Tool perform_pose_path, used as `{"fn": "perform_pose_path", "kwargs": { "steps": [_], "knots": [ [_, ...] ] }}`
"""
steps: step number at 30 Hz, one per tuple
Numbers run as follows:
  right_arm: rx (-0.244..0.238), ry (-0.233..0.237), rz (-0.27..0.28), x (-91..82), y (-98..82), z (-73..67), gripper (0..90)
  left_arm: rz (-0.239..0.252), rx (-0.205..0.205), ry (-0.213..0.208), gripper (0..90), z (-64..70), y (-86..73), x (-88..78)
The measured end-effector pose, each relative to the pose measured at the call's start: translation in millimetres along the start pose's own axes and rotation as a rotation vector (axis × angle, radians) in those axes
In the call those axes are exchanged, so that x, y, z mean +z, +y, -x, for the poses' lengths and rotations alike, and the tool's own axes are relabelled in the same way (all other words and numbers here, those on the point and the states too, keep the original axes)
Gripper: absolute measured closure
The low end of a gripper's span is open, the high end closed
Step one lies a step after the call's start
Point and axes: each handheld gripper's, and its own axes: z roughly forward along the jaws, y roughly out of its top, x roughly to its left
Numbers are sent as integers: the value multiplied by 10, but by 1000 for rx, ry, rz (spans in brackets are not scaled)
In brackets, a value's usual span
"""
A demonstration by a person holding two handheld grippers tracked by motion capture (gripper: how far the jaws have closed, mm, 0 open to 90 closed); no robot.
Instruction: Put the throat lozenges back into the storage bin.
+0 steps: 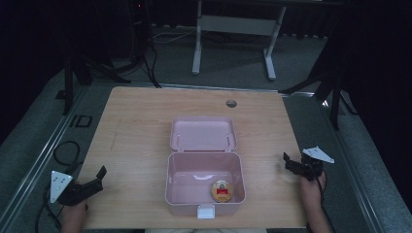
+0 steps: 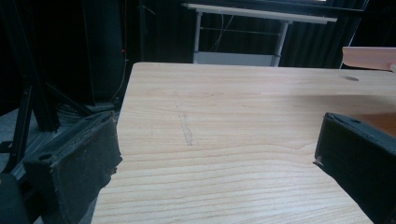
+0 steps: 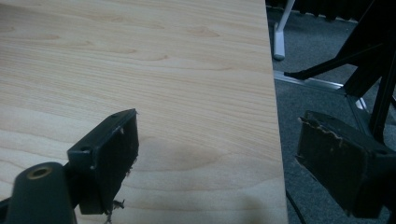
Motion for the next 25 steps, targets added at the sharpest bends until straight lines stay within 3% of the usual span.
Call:
{"fn": "perform_pose_path", "kwargs": {
  "steps": [4, 13, 25],
  "knots": [
    [7, 15, 35, -10, 0, -13, 124, 1, -2, -1, 3, -3, -1, -2],
    [38, 66, 58, -14, -11, 9, 125, 1, -4, -2, 3, -4, -1, -3],
    [34, 47, 37, 0, -11, 2, 127, 5, -11, -3, 3, -7, -2, -3]
  ]
}}
